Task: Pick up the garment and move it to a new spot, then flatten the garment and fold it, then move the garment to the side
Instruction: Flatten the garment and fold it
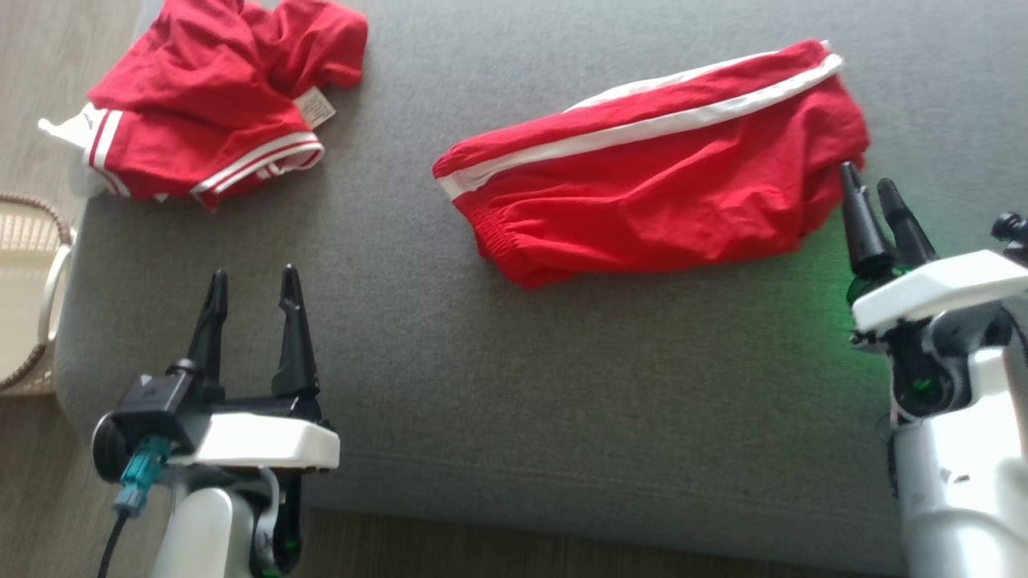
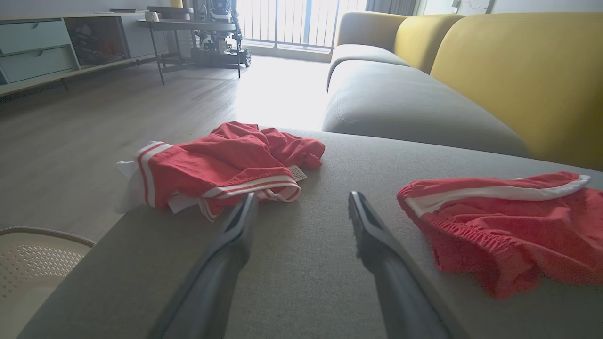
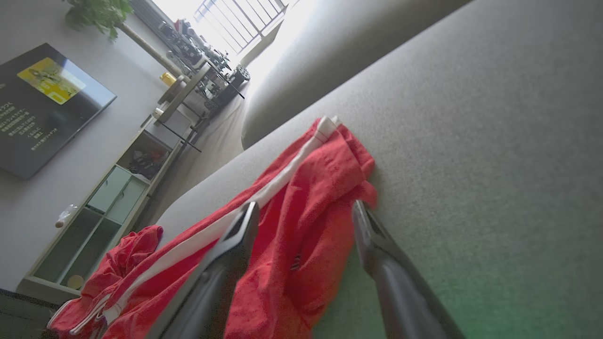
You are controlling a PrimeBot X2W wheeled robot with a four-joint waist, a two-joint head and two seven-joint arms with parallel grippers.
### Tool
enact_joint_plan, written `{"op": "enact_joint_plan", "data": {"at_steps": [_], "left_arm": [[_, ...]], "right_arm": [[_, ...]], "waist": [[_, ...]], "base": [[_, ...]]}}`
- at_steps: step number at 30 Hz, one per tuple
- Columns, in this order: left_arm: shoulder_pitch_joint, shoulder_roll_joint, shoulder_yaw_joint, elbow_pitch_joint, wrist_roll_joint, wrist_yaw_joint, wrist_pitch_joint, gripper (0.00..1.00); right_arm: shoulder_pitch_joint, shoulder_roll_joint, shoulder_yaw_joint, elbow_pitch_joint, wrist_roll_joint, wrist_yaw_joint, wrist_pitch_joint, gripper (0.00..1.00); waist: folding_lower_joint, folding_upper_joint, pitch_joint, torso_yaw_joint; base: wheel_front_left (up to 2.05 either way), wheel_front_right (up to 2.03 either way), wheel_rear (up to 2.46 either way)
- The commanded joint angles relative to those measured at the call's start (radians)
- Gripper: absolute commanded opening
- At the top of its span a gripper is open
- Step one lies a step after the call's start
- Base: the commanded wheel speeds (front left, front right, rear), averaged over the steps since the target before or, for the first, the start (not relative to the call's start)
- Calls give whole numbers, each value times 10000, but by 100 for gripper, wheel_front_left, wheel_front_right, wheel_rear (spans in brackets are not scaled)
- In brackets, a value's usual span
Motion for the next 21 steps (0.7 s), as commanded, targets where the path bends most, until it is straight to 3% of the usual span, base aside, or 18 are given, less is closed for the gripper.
{"op": "enact_joint_plan", "data": {"at_steps": [1,12,21], "left_arm": [[-378,47,276,-373,5,-3,-78,100],[-645,47,-134,-281,-230,149,-78,100],[-690,47,-269,-227,-314,227,-78,100]], "right_arm": [[-480,57,34,-17,327,-2,178,100],[-2335,58,-1484,3006,1105,-2,1038,100],[-3016,58,-1629,4343,881,-2,1643,100]], "waist": [[0,0,222,182],[0,0,579,456],[0,0,611,534]], "base": [[0,0,0],[0,0,0],[0,0,0]]}}
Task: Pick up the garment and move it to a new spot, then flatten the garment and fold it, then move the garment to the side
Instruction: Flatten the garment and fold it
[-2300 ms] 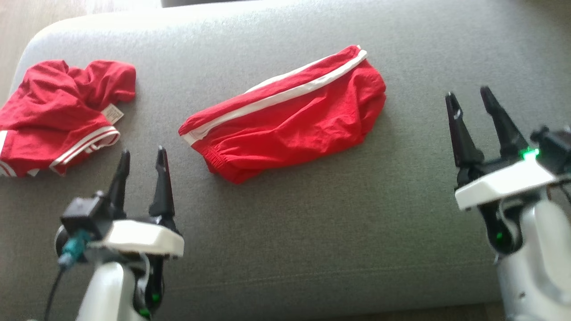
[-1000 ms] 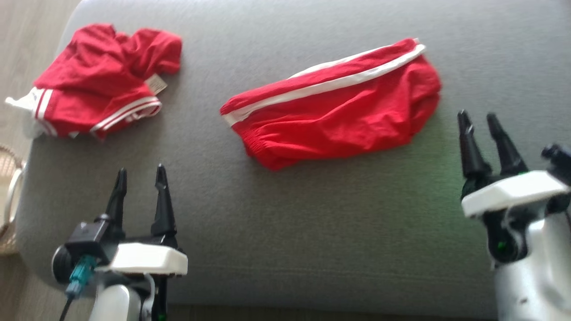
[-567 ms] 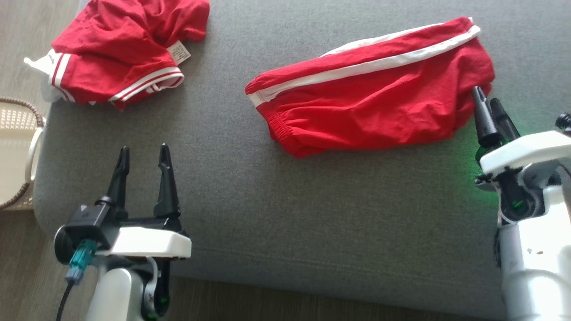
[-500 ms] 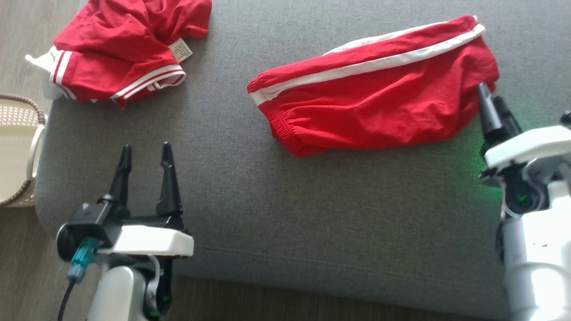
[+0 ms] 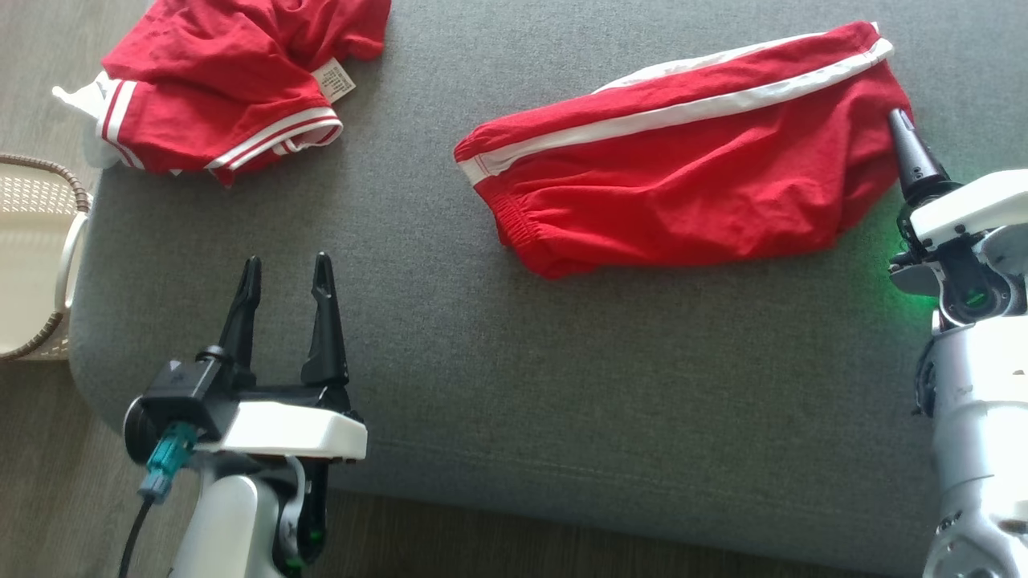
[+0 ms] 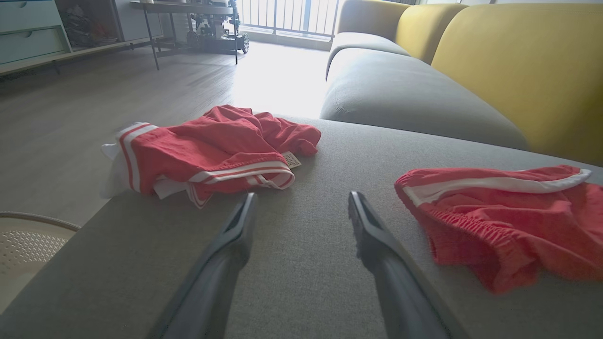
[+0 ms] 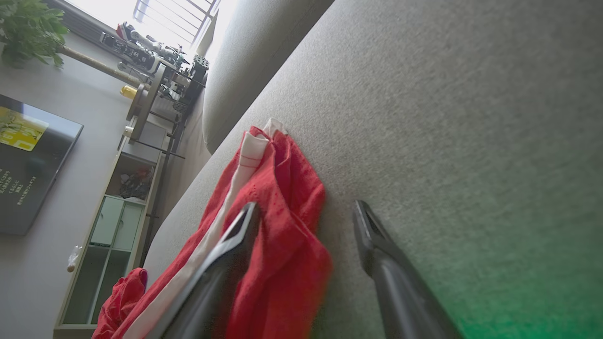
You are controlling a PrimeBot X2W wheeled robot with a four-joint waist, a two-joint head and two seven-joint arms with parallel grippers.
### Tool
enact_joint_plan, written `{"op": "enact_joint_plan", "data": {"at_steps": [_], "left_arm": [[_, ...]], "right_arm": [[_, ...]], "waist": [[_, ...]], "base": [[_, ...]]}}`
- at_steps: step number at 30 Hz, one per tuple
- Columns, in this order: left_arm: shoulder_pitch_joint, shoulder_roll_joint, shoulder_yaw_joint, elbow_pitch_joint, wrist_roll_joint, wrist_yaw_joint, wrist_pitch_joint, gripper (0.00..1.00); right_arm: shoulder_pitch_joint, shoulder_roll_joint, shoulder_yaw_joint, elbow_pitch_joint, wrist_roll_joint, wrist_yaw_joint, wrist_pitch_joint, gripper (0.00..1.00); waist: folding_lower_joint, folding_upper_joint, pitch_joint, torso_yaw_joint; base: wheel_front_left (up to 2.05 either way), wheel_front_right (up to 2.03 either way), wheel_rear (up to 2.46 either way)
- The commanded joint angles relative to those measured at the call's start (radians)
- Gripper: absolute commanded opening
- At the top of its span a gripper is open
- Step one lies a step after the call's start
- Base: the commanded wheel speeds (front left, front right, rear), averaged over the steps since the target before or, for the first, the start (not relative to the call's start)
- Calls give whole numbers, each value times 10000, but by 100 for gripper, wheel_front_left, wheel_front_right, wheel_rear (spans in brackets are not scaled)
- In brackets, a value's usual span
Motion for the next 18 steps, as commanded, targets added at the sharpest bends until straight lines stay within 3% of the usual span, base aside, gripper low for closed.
{"op": "enact_joint_plan", "data": {"at_steps": [1,18], "left_arm": [[-326,89,338,-280,-39,75,-78,100],[-294,89,229,-217,-36,94,-78,100]], "right_arm": [[36,411,312,438,14,10,236,100],[-292,411,2283,1266,1516,10,492,100]], "waist": [[0,0,-17,2],[0,0,-204,-142]], "base": [[0,0,0],[0,0,0]]}}
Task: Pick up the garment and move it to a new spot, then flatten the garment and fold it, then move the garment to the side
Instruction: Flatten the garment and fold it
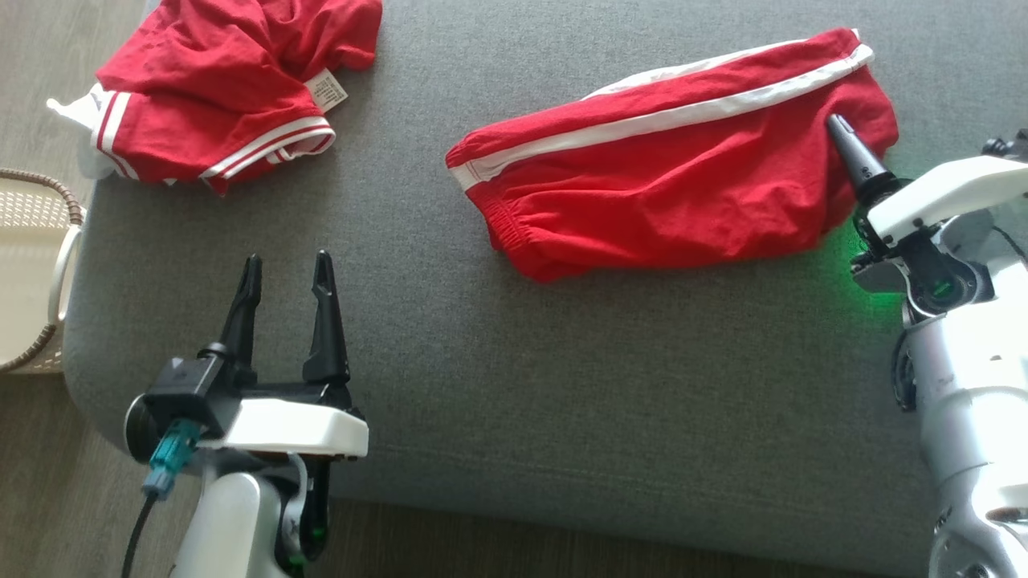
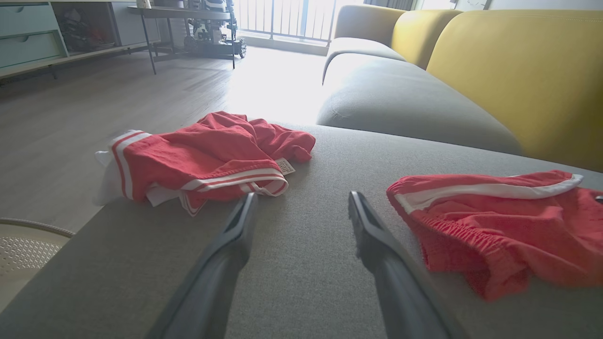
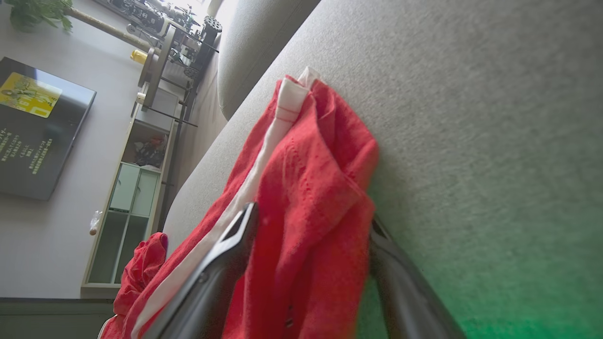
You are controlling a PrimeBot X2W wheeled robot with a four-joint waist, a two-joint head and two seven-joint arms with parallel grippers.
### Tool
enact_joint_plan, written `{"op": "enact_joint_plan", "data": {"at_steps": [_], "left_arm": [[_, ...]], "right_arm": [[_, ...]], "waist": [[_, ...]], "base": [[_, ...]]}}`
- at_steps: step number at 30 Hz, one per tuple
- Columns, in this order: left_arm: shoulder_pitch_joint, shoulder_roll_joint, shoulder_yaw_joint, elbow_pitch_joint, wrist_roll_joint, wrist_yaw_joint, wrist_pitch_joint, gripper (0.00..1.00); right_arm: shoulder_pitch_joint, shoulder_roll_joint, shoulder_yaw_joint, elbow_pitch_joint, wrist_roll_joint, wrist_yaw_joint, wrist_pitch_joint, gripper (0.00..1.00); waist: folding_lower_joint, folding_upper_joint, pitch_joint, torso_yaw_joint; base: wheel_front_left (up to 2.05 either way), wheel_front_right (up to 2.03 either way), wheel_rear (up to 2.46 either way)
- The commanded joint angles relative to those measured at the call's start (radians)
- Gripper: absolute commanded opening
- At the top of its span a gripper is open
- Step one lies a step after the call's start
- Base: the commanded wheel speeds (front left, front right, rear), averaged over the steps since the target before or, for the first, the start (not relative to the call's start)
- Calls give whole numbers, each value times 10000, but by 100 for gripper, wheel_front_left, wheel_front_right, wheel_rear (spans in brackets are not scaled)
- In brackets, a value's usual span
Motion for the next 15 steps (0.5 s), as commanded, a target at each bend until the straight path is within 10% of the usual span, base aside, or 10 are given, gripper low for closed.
{"op": "enact_joint_plan", "data": {"at_steps": [1,8,13,15], "left_arm": [[-220,89,266,-290,-32,17,-78,100],[-194,89,229,-293,-24,12,-78,100],[-160,89,268,-249,-6,36,-78,100],[-127,89,302,-223,7,34,-78,100]], "right_arm": [[96,695,517,331,222,8,73,100],[-161,695,855,682,264,8,-270,100],[-259,695,623,926,-100,8,-950,4],[-282,695,467,1007,-311,8,-1231,0]], "waist": [[0,0,15,29],[0,0,65,166],[0,0,-18,154],[0,0,-86,102]], "base": [[0,0,0],[0,0,0],[0,0,0],[0,0,0]]}}
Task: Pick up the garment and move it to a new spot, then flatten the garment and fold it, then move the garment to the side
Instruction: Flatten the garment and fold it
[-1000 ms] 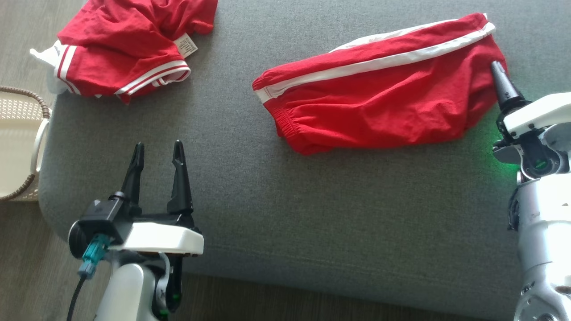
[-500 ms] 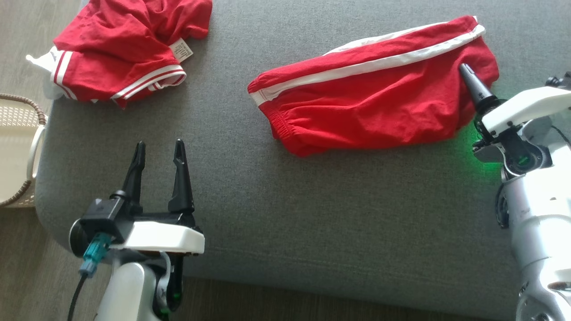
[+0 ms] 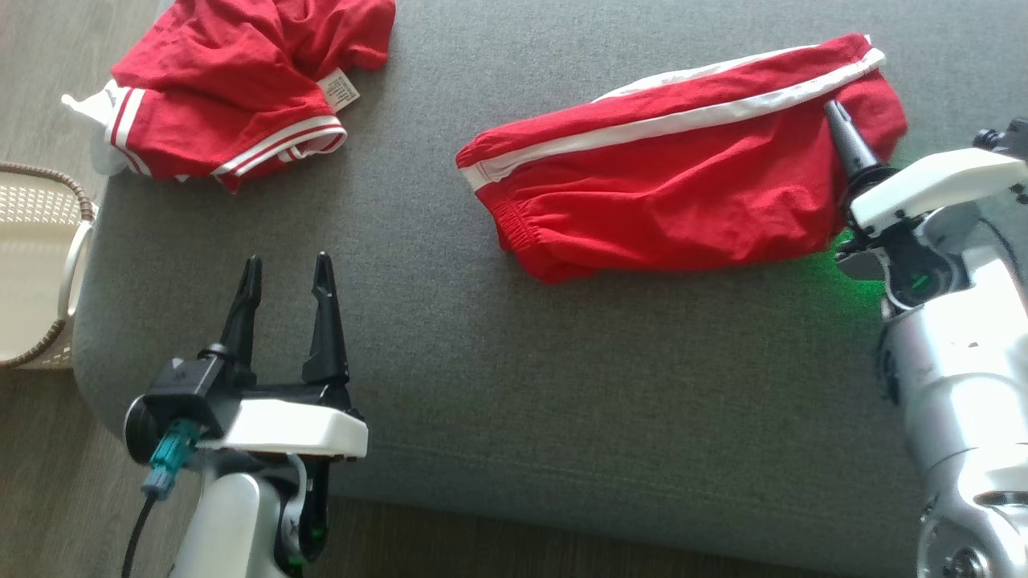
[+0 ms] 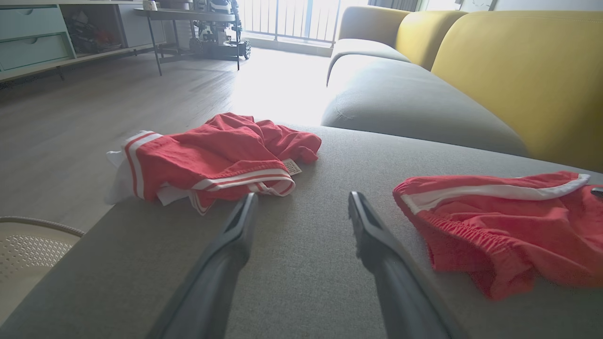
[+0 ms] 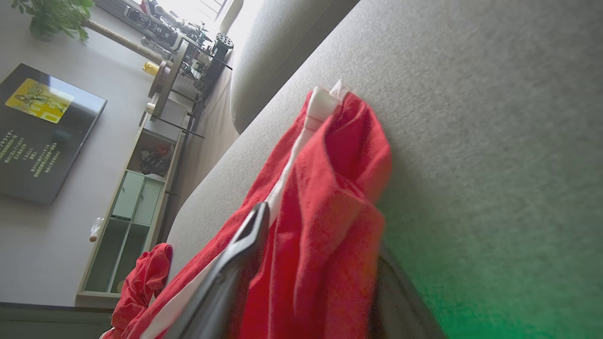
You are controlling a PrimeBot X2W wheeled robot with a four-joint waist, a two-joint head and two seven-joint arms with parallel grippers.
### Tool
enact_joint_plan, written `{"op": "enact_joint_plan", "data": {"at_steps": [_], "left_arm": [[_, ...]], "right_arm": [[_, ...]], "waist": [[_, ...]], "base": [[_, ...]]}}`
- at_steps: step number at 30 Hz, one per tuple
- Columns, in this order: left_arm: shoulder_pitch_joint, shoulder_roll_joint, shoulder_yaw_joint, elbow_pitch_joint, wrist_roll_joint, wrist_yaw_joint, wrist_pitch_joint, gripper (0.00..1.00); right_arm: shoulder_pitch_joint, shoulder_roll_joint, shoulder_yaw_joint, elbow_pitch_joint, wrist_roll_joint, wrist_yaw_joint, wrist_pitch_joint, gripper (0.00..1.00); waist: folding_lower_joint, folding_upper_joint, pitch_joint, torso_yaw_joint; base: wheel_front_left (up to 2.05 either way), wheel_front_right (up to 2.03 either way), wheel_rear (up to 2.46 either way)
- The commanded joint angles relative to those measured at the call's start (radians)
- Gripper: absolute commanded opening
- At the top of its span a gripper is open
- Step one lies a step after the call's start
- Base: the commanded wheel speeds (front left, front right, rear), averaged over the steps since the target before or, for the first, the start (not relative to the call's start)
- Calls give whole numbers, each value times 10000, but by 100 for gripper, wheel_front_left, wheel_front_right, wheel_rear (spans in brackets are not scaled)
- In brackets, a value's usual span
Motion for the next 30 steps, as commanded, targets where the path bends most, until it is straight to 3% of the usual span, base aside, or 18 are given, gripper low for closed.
{"op": "enact_joint_plan", "data": {"at_steps": [1,16,30], "left_arm": [[-118,89,331,-255,11,36,-78,100],[-75,89,400,-256,58,47,-78,100],[198,89,597,-309,164,23,-78,100]], "right_arm": [[227,620,118,188,-123,0,-135,0],[407,519,-526,-400,-968,0,-875,0],[608,-196,-3089,202,-2746,0,-2627,0]], "waist": [[0,0,-79,-76],[0,0,-471,-481],[0,0,-993,-891]], "base": [[0,0,0],[0,0,0],[0,0,0]]}}
